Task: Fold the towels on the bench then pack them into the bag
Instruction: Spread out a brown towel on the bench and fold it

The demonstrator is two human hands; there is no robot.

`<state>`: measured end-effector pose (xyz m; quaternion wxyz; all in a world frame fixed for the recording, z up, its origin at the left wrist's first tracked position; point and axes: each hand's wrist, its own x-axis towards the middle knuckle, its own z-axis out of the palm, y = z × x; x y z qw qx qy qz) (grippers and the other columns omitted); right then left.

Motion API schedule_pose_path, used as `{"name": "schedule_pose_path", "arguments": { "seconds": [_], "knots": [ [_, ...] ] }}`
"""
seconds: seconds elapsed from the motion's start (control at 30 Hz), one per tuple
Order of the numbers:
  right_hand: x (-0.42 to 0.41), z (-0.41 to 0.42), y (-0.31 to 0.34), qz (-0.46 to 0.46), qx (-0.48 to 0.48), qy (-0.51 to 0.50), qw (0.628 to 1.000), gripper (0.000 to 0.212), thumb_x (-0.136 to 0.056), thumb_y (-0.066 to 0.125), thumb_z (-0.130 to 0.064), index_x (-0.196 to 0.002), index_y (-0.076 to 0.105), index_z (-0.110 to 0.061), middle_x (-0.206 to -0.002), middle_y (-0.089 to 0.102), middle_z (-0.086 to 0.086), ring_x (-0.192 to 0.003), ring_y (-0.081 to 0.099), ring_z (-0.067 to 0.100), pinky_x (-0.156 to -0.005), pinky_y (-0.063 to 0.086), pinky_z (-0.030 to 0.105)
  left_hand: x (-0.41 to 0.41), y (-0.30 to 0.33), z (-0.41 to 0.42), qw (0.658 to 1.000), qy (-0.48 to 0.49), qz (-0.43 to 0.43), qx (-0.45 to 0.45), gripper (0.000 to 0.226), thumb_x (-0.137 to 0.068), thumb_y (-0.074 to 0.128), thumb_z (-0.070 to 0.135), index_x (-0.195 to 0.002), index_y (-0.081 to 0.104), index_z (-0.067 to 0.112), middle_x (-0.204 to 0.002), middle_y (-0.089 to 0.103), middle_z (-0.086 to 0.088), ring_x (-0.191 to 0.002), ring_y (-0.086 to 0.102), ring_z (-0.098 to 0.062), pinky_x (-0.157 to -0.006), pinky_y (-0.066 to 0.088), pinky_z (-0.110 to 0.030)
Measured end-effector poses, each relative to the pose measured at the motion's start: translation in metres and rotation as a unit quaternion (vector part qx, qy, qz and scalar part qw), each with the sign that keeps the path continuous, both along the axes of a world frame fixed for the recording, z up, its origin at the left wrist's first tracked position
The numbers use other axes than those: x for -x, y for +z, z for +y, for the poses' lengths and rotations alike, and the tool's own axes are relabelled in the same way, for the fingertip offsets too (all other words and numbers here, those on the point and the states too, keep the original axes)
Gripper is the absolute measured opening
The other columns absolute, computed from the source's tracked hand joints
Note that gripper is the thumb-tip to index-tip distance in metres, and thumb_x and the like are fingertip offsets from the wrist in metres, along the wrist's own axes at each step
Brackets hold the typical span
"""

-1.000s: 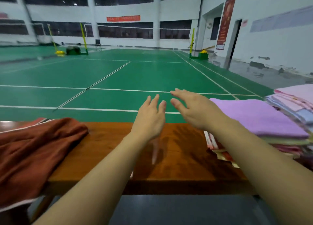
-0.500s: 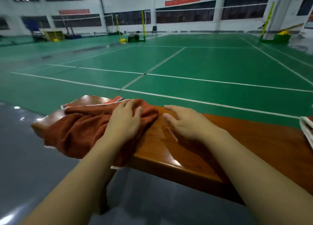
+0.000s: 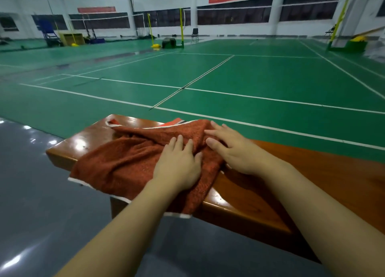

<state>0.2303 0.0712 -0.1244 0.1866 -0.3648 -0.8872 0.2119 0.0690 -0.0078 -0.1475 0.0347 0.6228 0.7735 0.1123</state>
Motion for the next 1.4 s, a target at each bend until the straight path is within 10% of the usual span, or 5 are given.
{"name": "schedule_pose_path", "arguments": {
  "seconds": [0.27,0.53,0.7,0.97,1.4],
  "knots": [
    [-0.088,0.009,0.017,-0.003,-0.030,-0.140,0.990,0.041,-0.104,0.046,-0.044,-0.139,0.058,-0.025,-0.151,0.051,-0.003,-0.136,0.049,0.017,-0.115,0.035,0.039,-0.128,0.002,0.021,0.981,-0.192,-0.006,0.015,0.069,-0.098,0.034,0.051,-0.157,0.031,0.016,-0.166,0.021,-0.015,-0.154,0.015,-0.030,-0.125,0.017,-0.046],
    [-0.182,0.003,0.009,-0.118,-0.001,-0.246,0.962,0.050,-0.100,0.050,-0.052,-0.138,0.057,-0.021,-0.136,0.062,0.007,-0.125,0.057,0.029,-0.104,0.044,0.039,-0.167,0.065,0.045,0.960,-0.261,-0.100,0.017,0.036,-0.098,0.054,0.048,-0.111,0.072,0.020,-0.111,0.072,-0.007,-0.105,0.065,-0.029,-0.084,0.048,-0.031],
    [-0.197,-0.004,0.012,-0.163,0.030,-0.236,0.957,0.051,-0.094,0.062,-0.053,-0.139,0.058,-0.028,-0.137,0.063,0.001,-0.124,0.058,0.024,-0.101,0.045,0.031,-0.144,0.052,0.084,0.972,-0.208,-0.108,-0.019,0.043,-0.092,0.068,0.044,-0.128,0.064,0.021,-0.131,0.065,-0.004,-0.123,0.059,-0.023,-0.104,0.045,-0.034],
    [-0.210,0.010,0.015,-0.044,0.018,-0.236,0.970,0.039,-0.072,0.085,-0.053,-0.075,0.061,-0.022,-0.073,0.063,-0.007,-0.070,0.058,0.013,-0.064,0.043,0.032,-0.136,0.037,0.107,0.966,-0.228,-0.114,0.046,0.032,-0.080,0.080,0.050,-0.099,0.065,0.028,-0.104,0.068,0.000,-0.103,0.061,-0.023,-0.085,0.046,-0.029],
    [-0.225,-0.010,0.039,0.126,0.145,-0.205,0.960,0.059,-0.080,0.062,-0.069,-0.084,0.076,-0.012,-0.074,0.071,0.002,-0.065,0.061,0.011,-0.068,0.045,0.029,-0.093,0.054,0.101,0.929,-0.186,-0.281,-0.151,0.040,-0.081,0.078,0.052,-0.076,0.065,0.015,-0.066,0.062,0.005,-0.060,0.052,-0.010,-0.059,0.041,-0.029]
  ]
}}
